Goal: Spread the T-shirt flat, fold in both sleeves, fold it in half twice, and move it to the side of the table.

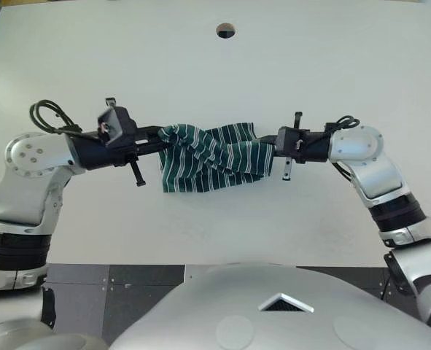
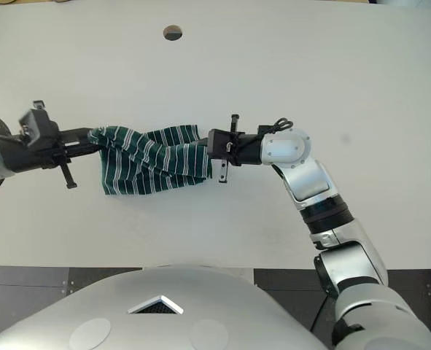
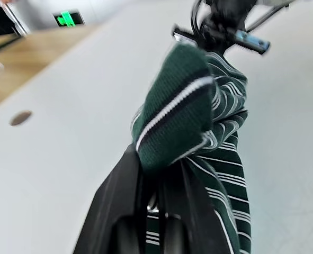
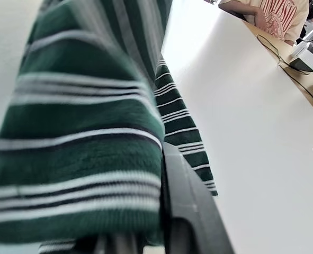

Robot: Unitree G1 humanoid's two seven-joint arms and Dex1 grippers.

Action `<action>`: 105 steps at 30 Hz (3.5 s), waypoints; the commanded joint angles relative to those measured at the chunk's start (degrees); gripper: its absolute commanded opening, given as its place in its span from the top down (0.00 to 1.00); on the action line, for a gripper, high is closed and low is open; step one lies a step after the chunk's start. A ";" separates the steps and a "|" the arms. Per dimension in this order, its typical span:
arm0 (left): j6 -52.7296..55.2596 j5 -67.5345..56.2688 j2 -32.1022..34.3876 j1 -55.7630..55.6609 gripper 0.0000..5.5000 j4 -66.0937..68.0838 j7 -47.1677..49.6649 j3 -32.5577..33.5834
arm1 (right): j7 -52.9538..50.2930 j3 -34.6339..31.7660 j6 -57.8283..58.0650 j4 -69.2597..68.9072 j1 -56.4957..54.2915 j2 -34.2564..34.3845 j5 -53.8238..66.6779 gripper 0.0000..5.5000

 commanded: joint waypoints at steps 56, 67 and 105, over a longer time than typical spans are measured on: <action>-61.61 75.80 -2.11 -6.27 0.60 30.38 43.40 -13.36 | -28.56 5.41 -18.17 19.76 -10.20 14.15 -30.42 0.57; -60.56 73.79 -1.45 -7.30 0.60 32.26 44.78 -16.68 | -37.44 2.01 -9.81 30.23 -14.77 13.63 -32.64 0.57; -30.18 3.37 -9.34 8.99 0.60 -2.85 25.36 13.24 | 16.05 0.17 -4.86 34.05 -23.63 -27.24 -26.50 0.57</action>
